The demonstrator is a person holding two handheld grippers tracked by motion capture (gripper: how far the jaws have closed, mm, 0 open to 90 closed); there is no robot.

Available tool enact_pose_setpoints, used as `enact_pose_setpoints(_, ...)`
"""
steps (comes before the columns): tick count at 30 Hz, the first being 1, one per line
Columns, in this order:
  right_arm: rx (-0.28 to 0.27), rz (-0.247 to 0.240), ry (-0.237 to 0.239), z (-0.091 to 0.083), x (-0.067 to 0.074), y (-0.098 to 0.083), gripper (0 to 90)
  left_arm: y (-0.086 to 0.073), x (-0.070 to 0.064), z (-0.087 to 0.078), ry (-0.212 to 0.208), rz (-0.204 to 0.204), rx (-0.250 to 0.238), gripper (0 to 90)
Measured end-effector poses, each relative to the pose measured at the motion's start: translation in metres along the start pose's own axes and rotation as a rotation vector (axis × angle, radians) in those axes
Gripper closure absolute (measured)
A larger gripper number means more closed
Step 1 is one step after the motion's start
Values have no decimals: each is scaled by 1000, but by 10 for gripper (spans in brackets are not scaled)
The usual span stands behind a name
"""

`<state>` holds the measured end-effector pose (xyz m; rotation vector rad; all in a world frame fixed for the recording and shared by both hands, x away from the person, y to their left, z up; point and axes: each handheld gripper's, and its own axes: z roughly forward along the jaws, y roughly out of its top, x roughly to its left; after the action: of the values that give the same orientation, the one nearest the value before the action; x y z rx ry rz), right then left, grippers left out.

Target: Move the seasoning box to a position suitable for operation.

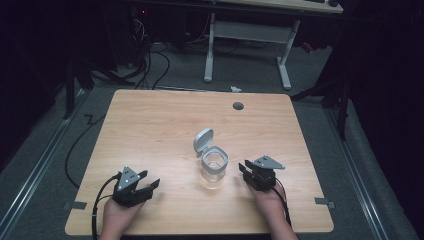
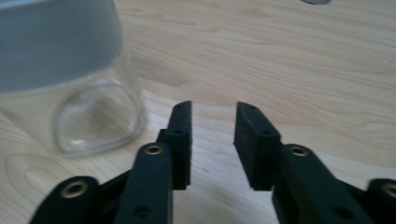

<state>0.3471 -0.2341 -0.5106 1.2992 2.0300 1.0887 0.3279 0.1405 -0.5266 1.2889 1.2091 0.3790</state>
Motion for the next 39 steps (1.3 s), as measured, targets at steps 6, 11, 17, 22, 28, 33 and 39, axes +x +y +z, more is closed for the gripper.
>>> enact_pose_setpoints(6,-3,-45,50,11,10,8,900,-1,0,1,-1,2,6,424)
enact_pose_setpoints(11,7,-45,59,22,12,14,900,-1,0,1,-2,0,4,424)
enact_pose_setpoints(17,-2,-65,87,28,18,21,900,0,0,1,2,-5,3,424)
enact_pose_setpoints(22,-9,-75,98,25,21,21,900,-1,0,1,-1,-4,9,427)
enact_pose_setpoints(28,-14,-82,106,19,25,20,900,-1,-1,1,-4,-6,4,427)
enact_pose_setpoints(33,-17,-90,119,15,30,16,900,-1,-1,1,-7,-9,4,428)
enact_pose_setpoints(39,-25,-99,137,10,38,10,900,-1,-3,1,-11,-10,5,428)
